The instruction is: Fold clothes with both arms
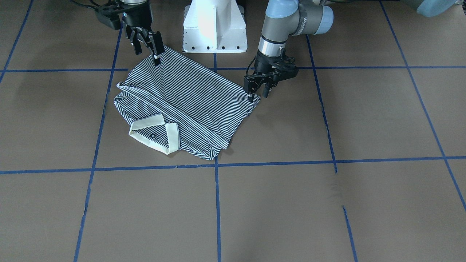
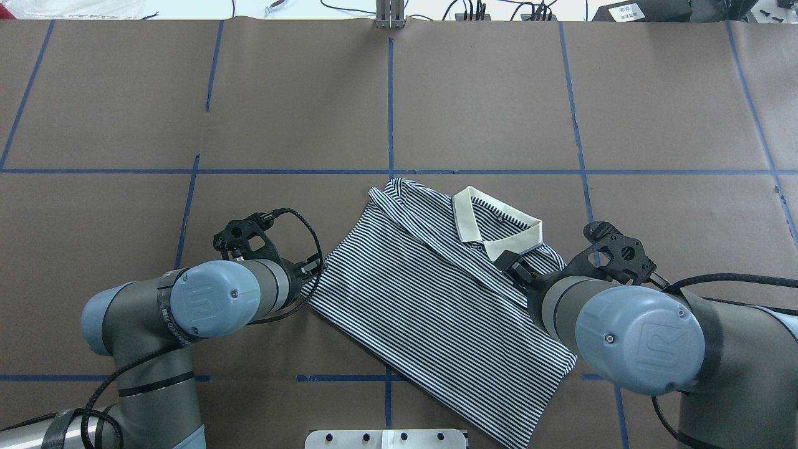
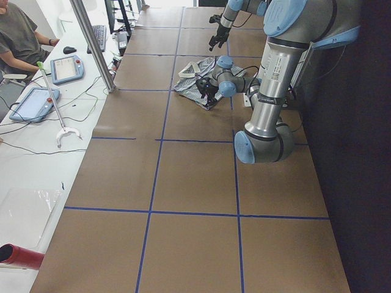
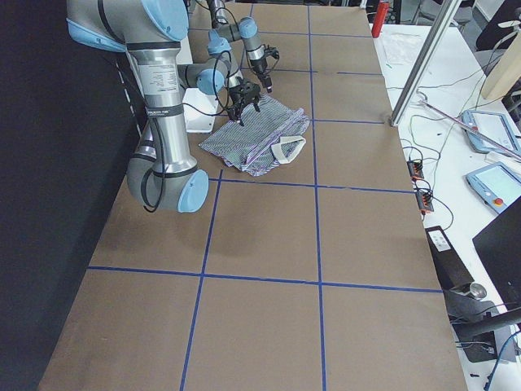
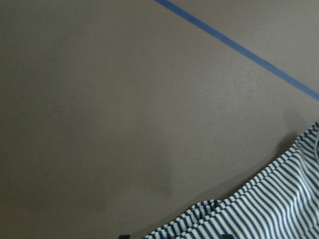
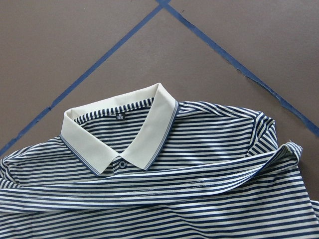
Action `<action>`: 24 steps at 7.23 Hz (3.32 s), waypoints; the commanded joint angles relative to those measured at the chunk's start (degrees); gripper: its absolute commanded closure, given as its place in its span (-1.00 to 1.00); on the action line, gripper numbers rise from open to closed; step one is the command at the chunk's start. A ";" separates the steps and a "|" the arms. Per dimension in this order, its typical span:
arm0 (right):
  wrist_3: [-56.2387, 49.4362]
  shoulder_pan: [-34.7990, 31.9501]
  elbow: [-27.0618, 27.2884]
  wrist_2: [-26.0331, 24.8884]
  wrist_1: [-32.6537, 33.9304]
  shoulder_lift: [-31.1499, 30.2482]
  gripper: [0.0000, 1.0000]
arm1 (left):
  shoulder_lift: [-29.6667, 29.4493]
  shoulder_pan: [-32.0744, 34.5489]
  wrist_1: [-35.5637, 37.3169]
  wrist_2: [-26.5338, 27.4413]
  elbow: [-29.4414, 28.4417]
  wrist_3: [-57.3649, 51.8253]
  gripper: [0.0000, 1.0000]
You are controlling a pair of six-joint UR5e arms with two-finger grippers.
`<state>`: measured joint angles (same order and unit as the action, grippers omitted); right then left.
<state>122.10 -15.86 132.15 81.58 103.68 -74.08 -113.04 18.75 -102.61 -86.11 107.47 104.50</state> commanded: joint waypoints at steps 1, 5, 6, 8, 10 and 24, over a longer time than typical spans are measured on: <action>-0.37 -0.23 -1.28 -0.02 -0.06 0.43 -1.00 | -0.07 -1.60 1.10 0.15 -0.07 0.00 -0.28; -0.28 -0.58 -1.55 0.16 0.03 0.69 -1.00 | -0.33 -2.66 1.01 1.38 -1.74 -0.52 0.01; -0.28 -0.58 -1.55 0.16 0.03 0.69 -1.00 | -0.33 -2.58 1.01 1.47 -1.83 -0.78 0.06; -0.28 -0.58 -1.55 0.16 0.03 0.69 -1.00 | -0.33 -2.31 1.01 1.91 -2.62 -1.05 0.13; -0.20 -0.49 -1.63 0.16 0.03 0.78 -1.00 | -0.33 -2.22 1.01 2.44 -2.62 -1.14 0.79; 0.24 0.47 -2.60 0.42 -0.14 3.49 -1.00 | -24.68 24.85 -26.06 -0.90 -46.22 -21.26 0.22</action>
<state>122.33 -15.70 129.80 81.91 103.64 -71.79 -136.48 42.93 -126.78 -86.57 64.08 84.15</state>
